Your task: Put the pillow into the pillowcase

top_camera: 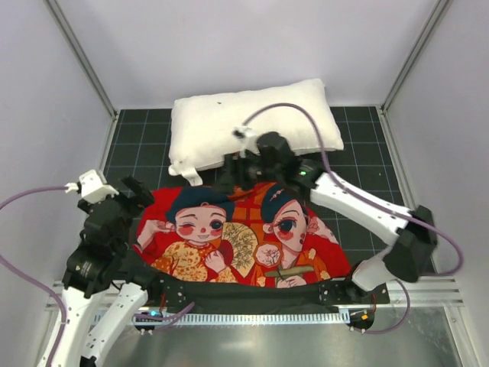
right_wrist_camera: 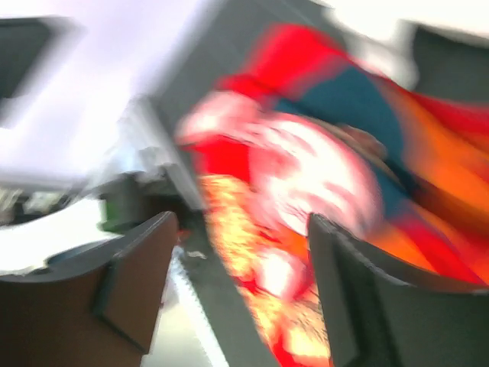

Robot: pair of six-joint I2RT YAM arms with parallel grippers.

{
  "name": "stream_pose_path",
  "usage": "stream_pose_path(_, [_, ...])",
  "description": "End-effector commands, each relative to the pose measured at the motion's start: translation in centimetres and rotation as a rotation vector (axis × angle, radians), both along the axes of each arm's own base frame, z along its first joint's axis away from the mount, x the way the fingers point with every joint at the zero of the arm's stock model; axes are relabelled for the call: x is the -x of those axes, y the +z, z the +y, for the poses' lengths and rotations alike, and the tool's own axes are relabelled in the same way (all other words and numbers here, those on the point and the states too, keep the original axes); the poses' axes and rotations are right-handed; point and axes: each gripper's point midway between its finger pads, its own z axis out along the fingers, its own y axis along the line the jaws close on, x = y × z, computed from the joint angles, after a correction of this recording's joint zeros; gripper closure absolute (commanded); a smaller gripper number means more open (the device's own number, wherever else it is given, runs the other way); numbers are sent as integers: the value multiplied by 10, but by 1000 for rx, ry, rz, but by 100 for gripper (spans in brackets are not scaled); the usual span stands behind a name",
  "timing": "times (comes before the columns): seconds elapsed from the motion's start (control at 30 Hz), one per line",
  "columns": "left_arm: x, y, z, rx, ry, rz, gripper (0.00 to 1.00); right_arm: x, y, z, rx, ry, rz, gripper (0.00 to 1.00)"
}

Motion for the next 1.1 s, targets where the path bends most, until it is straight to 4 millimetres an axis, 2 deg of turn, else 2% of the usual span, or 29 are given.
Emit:
stream_pose_path(0.0, [-18,-9,-17,-13,-65,51,0,-28,-27,-95,84,-318,6,22])
stream_pose_path(0.03, [-20,-11,-23,-10,-101,64,0,-35,-15,-134,85,-461,-47,18])
stream_pose_path(0.07, [-22,-12,-27,-9,-120,69,0,-28,-56,-162,189,-521,-7,14])
stream_pose_path(0.1, [-25,-13,-32,-6,-144,78,0,-29,-66,-186,234,-602,-15,7])
stream_pose_path(0.13, [-27,-16,-39,0,-172,93,0,-30,-60,-219,241,-718,-56,2])
stream_pose_path(0.17, [-28,-15,-41,3,-185,90,0,-19,-90,-242,342,-758,-19,1])
stream_pose_path(0.23, [-29,-15,-45,5,-202,91,0,-13,-98,-279,387,-885,-12,0])
stream_pose_path(0.27, [-28,-15,-44,2,-203,90,0,-5,-118,-301,469,-945,13,0])
stream_pose_path(0.33, [-27,-14,-44,3,-205,77,0,1,-131,-316,488,-1031,61,0])
stream_pose_path(0.37, [-26,-14,-44,1,-206,76,0,7,-145,-324,521,-1060,88,0])
stream_pose_path(0.43, [-25,-13,-44,3,-211,66,0,12,-159,-325,513,-1092,152,0])
stream_pose_path(0.47, [-24,-14,-44,4,-215,66,0,15,-172,-324,529,-1091,178,0])
stream_pose_path(0.6, [-24,-16,-47,-3,-233,73,0,17,-201,-321,548,-1107,236,2])
stream_pose_path(0.73, [-25,-19,-55,3,-275,86,0,11,-214,-318,571,-1116,251,16])
stream_pose_path(0.77, [-26,-20,-57,5,-283,89,0,11,-216,-318,578,-1111,251,22])
stream_pose_path(0.8, [-26,-20,-62,14,-312,91,0,11,-218,-317,591,-1098,255,56])
stream_pose_path(0.87, [-27,-20,-77,21,-390,84,0,7,-209,-309,567,-1075,251,82])
stream_pose_path(0.9, [-29,-25,-88,25,-450,95,0,6,-204,-306,555,-1062,237,96])
stream_pose_path(0.93, [-28,-28,-103,58,-524,104,0,7,-197,-297,541,-1033,209,96])
stream_pose_path(1.0, [-33,-35,-116,80,-575,143,0,3,-174,-279,488,-996,152,96])
stream_pose_path(1.03, [-30,-37,-126,97,-629,160,0,4,-156,-250,417,-910,129,96])
stream_pose_path(1.07, [-31,-38,-128,106,-637,173,0,9,-147,-228,373,-830,121,96])
